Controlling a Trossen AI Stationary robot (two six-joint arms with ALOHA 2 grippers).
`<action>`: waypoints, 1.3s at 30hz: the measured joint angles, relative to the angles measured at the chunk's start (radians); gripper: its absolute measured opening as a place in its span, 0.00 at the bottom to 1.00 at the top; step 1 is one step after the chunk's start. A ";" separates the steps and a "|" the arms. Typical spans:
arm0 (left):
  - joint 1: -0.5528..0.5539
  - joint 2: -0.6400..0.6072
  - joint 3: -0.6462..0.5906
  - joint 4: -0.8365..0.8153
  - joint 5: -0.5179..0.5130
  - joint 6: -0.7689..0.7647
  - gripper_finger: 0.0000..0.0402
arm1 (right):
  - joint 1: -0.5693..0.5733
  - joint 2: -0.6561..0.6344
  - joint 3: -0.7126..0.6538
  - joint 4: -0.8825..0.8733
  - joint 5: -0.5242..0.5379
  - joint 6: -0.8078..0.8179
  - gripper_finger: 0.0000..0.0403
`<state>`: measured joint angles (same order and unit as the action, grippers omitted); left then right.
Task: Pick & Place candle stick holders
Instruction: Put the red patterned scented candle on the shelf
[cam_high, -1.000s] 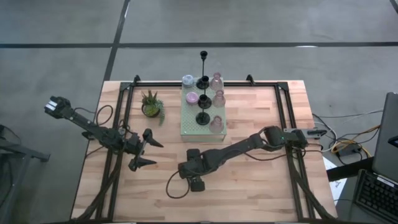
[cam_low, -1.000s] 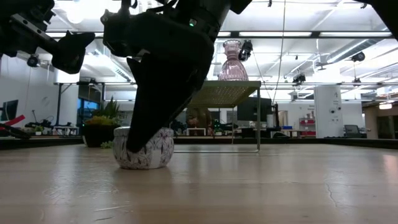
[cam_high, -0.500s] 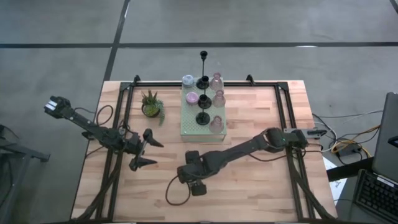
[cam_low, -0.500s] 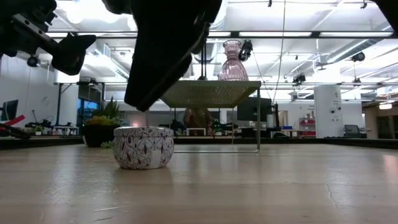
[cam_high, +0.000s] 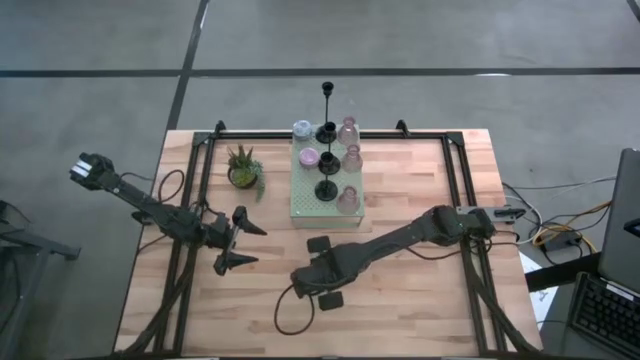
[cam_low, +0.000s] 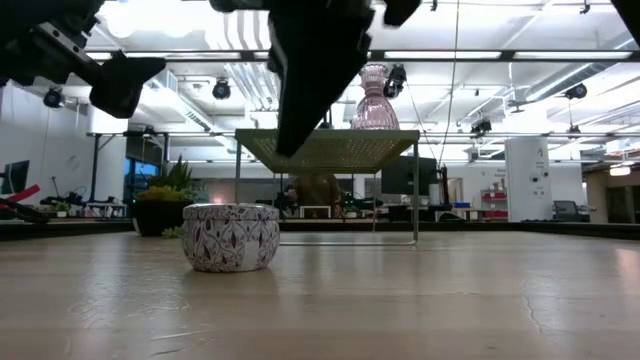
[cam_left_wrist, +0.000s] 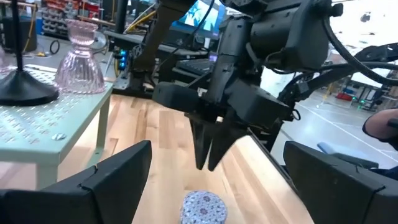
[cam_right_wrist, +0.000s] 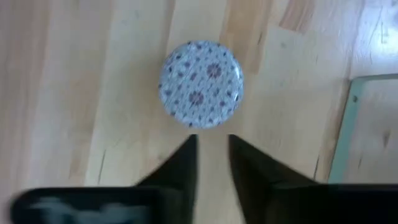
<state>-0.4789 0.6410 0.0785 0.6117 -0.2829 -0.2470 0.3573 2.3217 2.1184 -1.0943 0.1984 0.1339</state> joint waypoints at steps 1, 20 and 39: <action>0.000 0.011 0.008 0.002 0.000 0.000 0.92 | 0.000 -0.008 -0.005 -0.004 -0.008 -0.003 0.14; -0.002 0.183 0.080 0.064 0.112 -0.025 0.92 | 0.032 -0.686 -0.744 0.633 -0.012 -0.009 0.02; 0.000 0.554 0.593 -0.481 -0.026 0.008 0.92 | 0.033 -1.430 -1.551 1.251 0.062 -0.066 0.02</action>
<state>-0.4793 1.1952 0.6714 0.1310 -0.3088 -0.2390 0.3905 0.8912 0.5675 0.1563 0.2608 0.0679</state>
